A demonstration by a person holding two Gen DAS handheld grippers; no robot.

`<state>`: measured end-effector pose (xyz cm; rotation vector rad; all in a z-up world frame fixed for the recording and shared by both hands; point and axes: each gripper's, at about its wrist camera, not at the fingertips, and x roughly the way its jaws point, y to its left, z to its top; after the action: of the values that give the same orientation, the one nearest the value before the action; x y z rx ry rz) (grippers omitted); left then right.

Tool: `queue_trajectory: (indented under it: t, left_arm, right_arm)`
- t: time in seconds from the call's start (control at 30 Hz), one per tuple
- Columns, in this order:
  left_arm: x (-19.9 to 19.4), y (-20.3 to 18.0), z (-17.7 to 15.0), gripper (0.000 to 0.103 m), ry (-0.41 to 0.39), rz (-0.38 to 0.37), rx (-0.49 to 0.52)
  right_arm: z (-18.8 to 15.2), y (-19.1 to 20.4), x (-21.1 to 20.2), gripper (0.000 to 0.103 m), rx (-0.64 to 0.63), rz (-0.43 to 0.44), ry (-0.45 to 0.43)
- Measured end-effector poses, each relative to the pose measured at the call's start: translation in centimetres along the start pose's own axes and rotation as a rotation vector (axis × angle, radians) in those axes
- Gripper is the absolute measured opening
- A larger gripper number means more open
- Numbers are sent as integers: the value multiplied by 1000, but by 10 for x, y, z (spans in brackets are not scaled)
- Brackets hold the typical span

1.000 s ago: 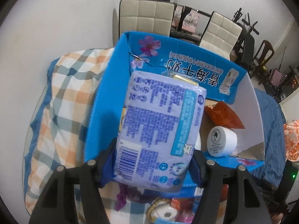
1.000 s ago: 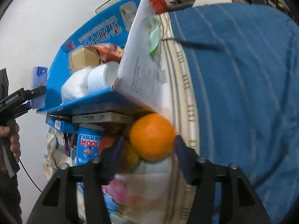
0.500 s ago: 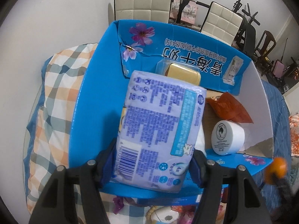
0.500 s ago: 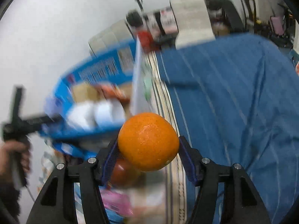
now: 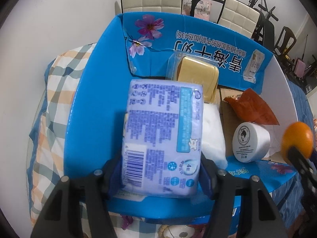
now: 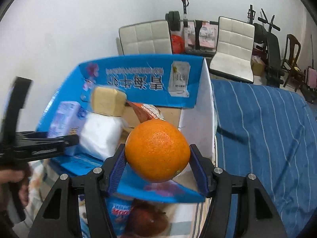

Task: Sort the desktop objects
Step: 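Place the wet-wipe pack and the orange into the blue box with both tools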

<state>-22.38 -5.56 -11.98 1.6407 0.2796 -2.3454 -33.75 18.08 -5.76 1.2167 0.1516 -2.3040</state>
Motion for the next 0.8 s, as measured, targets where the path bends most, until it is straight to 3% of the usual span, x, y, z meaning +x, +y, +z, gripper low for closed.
queue_trajectory:
  t: [0.13,0.8]
  left_arm:
    - [0,-1,-1,66,0,3,1]
    - [-2,-3,-4,66,5,25,8]
  right_arm:
    - [-5,-3,16,65,-5,-21,49]
    - [-14,-12,18,65,8,-6,70]
